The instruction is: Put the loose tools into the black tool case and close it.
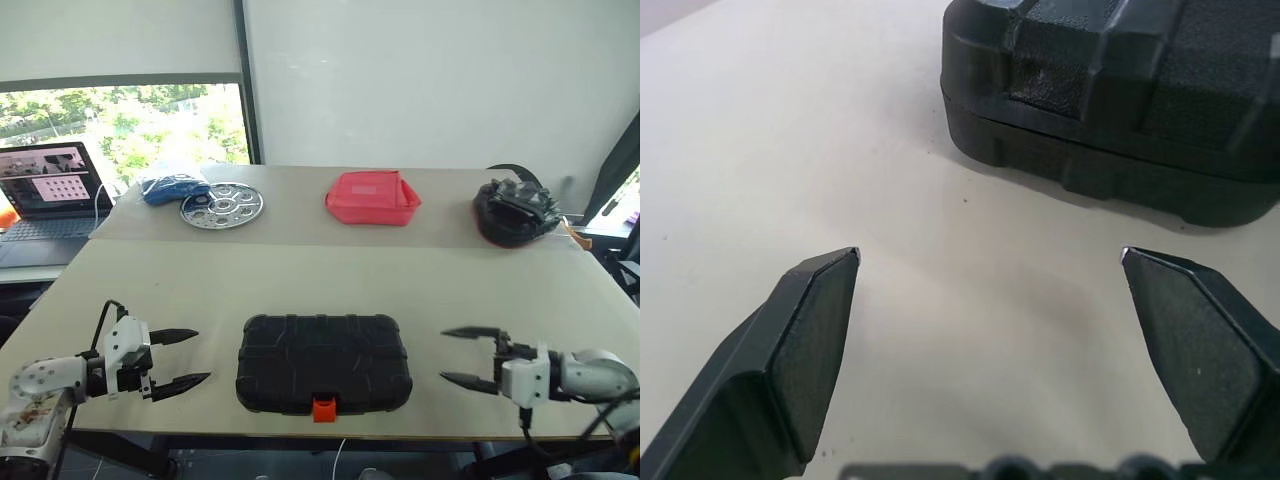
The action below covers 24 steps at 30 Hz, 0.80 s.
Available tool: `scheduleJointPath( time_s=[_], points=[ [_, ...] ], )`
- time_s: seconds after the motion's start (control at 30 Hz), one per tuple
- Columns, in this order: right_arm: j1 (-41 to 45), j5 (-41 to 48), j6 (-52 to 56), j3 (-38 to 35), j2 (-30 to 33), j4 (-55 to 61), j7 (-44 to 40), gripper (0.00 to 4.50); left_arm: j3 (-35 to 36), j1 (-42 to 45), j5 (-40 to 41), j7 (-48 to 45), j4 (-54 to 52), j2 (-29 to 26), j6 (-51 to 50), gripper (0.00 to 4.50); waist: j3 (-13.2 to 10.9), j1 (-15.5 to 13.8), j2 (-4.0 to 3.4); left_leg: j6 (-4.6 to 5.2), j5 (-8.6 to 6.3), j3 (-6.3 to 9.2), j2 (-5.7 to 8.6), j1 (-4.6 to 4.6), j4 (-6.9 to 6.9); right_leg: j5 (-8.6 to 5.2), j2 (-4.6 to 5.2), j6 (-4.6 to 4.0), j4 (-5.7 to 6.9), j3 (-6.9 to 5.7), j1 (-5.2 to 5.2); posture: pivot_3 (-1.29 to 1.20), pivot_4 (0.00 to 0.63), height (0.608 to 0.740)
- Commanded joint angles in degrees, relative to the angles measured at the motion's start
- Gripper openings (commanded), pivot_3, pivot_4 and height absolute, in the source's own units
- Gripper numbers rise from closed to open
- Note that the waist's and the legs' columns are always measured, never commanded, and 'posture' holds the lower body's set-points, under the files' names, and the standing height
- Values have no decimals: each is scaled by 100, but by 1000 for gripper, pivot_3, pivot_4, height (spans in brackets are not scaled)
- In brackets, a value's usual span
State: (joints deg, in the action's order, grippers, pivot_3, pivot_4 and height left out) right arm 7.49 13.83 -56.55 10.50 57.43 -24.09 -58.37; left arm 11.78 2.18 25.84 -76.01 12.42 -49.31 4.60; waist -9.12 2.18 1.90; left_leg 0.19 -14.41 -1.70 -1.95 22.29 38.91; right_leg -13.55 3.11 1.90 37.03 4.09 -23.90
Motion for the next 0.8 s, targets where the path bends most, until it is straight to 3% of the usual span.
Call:
scheduleJointPath(
  time_s=[0.03,0.17,0.2,0.23,0.33,0.6,0.8],
  points=[
    [-356,545,861,-27,169,938,-294,2130,-91,2,13,-213,-297,-29,-30,3405,0,11,0,0,0,0,0,-2,0,0,0,0,0,1,1,0,150,740],
    [-662,365,1798,-22,92,1606,-309,646,-376,-160,-166,-295,-556,45,26,1822,0,17,0,0,0,-3,1,-3,1,0,-3,0,4,1,-3,0,150,740],
    [-731,347,2077,-25,73,1766,-289,486,-433,-194,-240,-280,-597,61,74,1627,0,15,0,0,0,-4,2,-3,1,0,-4,-1,4,1,-3,0,150,740],
    [-830,425,2409,36,65,2067,-328,35,-511,-218,-298,-219,-672,102,62,1106,0,13,0,-1,0,-5,3,-1,1,-1,-4,0,4,1,-6,0,150,740],
    [-1054,613,3009,202,45,2869,-554,0,-616,-223,-394,-75,-791,199,30,111,0,-26,0,-1,0,-6,3,3,1,-2,-5,0,4,1,-10,0,150,740],
    [-1042,359,4344,498,-521,4011,-341,0,-596,-275,-191,168,-1249,222,-671,45,1,-113,2,-1,-1,-6,2,8,4,-4,-12,1,2,1,-14,0,150,740],
    [-1058,130,4608,388,-660,4040,-286,0,-223,902,216,705,-587,351,-1549,45,-2,-192,10,-1,0,-1,3,12,13,-5,-12,4,3,-7,-14,0,150,740]
  ],
)
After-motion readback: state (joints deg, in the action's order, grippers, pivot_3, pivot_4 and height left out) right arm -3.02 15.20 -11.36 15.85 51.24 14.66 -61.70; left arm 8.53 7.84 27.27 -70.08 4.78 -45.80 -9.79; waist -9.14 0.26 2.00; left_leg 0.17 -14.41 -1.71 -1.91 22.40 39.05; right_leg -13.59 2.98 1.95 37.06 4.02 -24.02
